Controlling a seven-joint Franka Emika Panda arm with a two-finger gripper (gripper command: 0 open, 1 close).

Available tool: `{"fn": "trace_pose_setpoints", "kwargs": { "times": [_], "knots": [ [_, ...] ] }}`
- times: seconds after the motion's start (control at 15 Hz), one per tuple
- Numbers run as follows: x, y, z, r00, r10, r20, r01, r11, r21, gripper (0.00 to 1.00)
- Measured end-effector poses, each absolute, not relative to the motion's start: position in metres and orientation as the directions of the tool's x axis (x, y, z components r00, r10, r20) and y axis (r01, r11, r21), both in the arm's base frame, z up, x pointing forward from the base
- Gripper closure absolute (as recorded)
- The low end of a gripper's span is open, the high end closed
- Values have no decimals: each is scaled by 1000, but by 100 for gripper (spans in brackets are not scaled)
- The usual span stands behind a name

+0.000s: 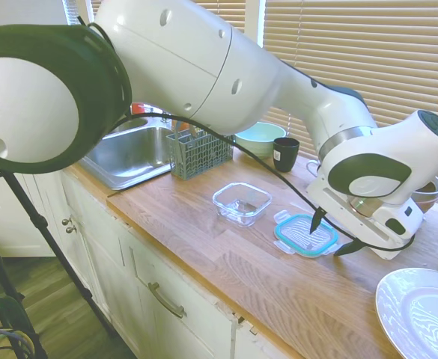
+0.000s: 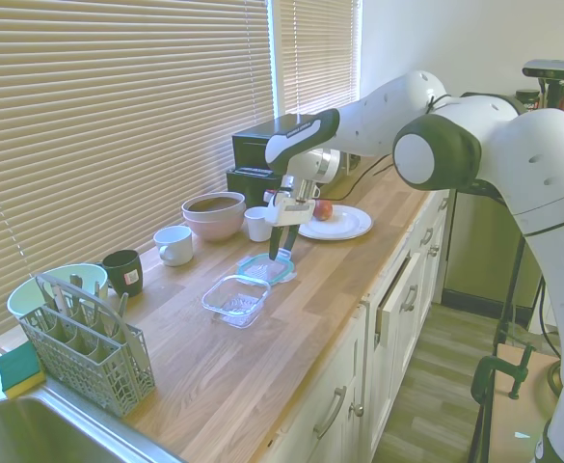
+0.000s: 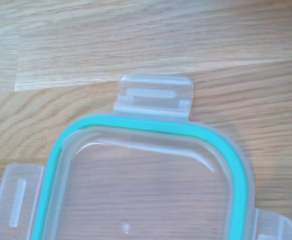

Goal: Cover the lid of the food container

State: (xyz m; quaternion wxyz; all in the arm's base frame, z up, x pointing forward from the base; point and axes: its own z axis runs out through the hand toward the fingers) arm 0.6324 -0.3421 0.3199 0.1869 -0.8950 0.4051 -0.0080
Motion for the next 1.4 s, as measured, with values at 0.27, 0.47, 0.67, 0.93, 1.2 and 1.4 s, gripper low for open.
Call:
{"fn": "trace_pose_setpoints", "kwargs": {
  "times": [0.27,0.47,0.67,0.93,1.2,1.4],
  "knots": [
    [631,-346,317,667,-732,-139,-727,-598,-339,100],
    [630,-347,315,665,-733,-142,-729,-596,-338,100],
    [632,-344,314,670,-729,-143,-725,-601,-336,100],
    [634,-339,314,673,-726,-142,-723,-605,-333,100],
    [636,-336,316,674,-726,-137,-723,-611,-323,100],
    [636,-334,330,677,-728,-111,-717,-616,-326,100]
  ]
}}
